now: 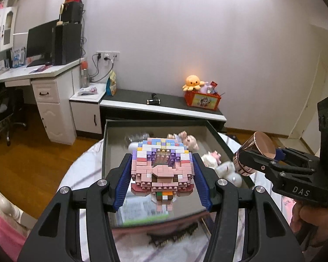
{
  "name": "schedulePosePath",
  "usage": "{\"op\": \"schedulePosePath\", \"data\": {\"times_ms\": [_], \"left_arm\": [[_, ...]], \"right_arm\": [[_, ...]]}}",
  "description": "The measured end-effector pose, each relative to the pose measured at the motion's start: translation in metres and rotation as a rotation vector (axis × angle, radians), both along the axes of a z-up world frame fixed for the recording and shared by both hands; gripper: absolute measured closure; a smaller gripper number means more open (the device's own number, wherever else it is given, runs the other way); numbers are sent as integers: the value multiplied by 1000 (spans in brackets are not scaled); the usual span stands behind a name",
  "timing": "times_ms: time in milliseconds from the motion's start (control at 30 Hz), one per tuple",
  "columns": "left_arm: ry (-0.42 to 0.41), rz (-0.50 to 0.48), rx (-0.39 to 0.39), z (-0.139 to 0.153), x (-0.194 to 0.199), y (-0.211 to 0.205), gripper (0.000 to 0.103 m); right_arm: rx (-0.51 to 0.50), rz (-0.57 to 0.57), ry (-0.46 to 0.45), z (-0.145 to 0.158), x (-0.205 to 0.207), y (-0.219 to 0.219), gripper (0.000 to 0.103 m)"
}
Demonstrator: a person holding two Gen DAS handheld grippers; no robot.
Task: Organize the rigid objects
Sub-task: 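Lower the cylinder and block figure into the pink box, opening both tools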
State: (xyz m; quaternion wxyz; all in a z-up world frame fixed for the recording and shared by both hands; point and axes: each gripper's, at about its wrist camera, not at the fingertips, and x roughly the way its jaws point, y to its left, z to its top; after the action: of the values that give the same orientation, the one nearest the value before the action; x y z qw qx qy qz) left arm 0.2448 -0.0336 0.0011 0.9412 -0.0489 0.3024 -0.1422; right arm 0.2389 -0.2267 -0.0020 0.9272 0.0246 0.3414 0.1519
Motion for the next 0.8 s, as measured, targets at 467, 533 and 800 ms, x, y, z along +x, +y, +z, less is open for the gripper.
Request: {"op": "schedulePosePath", "data": {"times_ms": [467, 533, 800], "left_arm": [[51, -7, 2, -20, 50, -5, 49], [62, -2, 1, -24, 54, -5, 49], [89, 11, 32, -31, 63, -11, 38]], "right_arm": [[-24, -10, 37, -13, 41, 11, 49], [-26, -15, 45, -16, 44, 11, 49], [-28, -34, 47, -20, 50, 8, 43]]}}
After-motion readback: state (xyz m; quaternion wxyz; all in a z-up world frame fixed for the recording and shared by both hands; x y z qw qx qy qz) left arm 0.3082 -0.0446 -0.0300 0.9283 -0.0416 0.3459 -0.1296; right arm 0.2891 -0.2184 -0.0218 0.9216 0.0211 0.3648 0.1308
